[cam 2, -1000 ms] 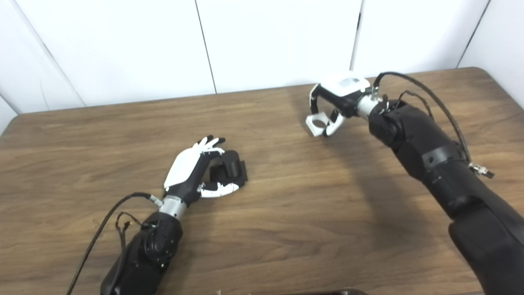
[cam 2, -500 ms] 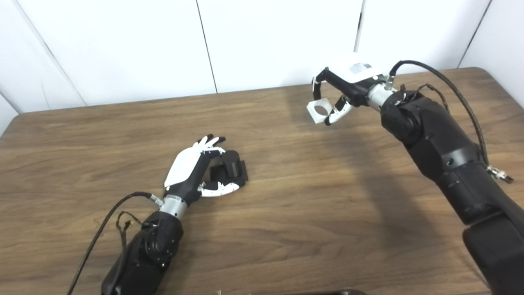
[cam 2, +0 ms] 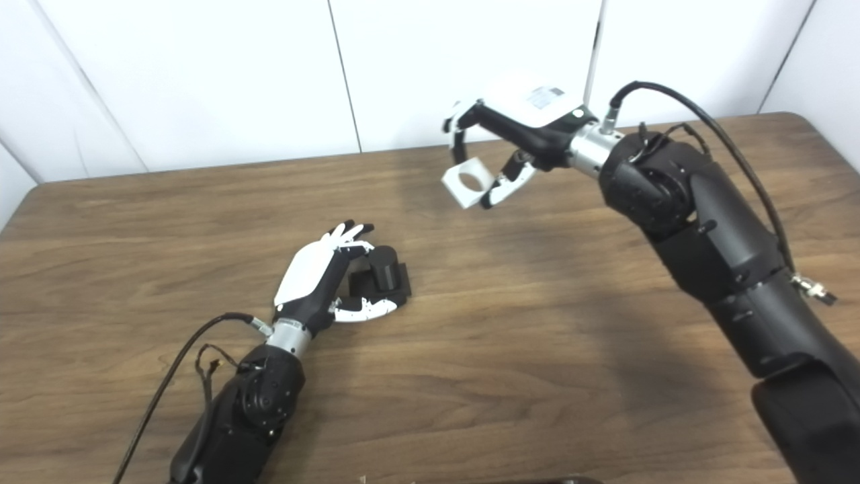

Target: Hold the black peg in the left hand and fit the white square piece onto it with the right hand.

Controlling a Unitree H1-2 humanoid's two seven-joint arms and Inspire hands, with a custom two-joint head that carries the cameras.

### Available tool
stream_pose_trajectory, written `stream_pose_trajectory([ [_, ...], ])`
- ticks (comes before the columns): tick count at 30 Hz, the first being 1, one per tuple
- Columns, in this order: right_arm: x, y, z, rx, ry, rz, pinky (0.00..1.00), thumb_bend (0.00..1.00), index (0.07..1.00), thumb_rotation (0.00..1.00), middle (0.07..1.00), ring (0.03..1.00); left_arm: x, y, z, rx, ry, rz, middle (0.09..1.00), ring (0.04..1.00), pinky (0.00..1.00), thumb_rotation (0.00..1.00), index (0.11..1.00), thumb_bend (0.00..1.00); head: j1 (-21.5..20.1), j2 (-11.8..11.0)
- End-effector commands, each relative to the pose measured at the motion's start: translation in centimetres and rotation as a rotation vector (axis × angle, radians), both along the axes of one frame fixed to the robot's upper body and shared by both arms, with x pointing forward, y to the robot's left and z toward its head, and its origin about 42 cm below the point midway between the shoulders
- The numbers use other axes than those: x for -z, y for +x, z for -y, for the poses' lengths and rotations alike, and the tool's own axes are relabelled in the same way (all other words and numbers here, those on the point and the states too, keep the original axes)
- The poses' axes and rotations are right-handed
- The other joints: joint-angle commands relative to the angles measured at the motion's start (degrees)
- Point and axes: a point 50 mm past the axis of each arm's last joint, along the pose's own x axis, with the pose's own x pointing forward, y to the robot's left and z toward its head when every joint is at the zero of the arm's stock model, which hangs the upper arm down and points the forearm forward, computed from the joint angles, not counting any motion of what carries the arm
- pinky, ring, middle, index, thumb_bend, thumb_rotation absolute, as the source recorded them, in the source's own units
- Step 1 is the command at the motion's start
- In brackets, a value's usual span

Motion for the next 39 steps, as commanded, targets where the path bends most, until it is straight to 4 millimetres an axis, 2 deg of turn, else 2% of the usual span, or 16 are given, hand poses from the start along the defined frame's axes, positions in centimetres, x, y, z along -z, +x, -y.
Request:
stream_pose_trajectory([
  [1,-3.3,0.1,-1.1,-0.039,0.016,0.074,0.79,0.52,0.481,0.14,0.754,0.805,4.5,-2.4,-1.1,-0.040,0.074,-0.149,0.934,1.000,1.00,0.32,0.558,0.91,0.5,0.1],
  [3,-3.6,-0.1,-1.7,-0.050,0.007,0.073,0.77,0.52,0.481,0.14,0.756,0.801,4.4,-2.3,-0.9,-0.037,0.082,-0.155,0.937,1.000,1.00,0.33,0.562,0.91,1.0,0.1],
  [9,-3.5,-0.4,-3.3,-0.087,0.014,0.057,0.79,0.52,0.480,0.15,0.761,0.817,4.4,-2.2,-0.5,-0.034,0.085,-0.155,0.939,1.000,1.00,0.34,0.567,0.90,2.3,0.1],
  [15,-2.9,-0.5,-4.5,-0.120,0.015,0.044,0.89,0.52,0.480,0.14,0.761,0.826,4.3,-2.2,-0.5,-0.033,0.077,-0.153,0.936,1.000,1.00,0.32,0.564,0.91,2.4,0.3],
  [28,-1.5,-0.7,-6.4,-0.157,0.000,0.002,0.83,0.52,0.480,0.15,0.764,0.818,4.4,-2.0,-0.1,-0.034,0.077,-0.150,0.937,1.000,1.00,0.33,0.554,0.91,3.2,0.5],
  [34,-0.6,-0.9,-7.0,-0.158,-0.005,-0.033,0.89,0.52,0.481,0.14,0.772,0.834,4.2,-2.0,0.0,-0.037,0.082,-0.134,0.930,1.000,1.00,0.32,0.552,0.91,3.6,0.5],
  [39,0.4,-0.8,-7.7,-0.172,0.006,-0.041,0.89,0.52,0.481,0.14,0.763,0.827,4.1,-2.2,-0.1,-0.039,0.078,-0.136,0.933,1.000,1.00,0.33,0.553,0.91,3.6,0.7],
])
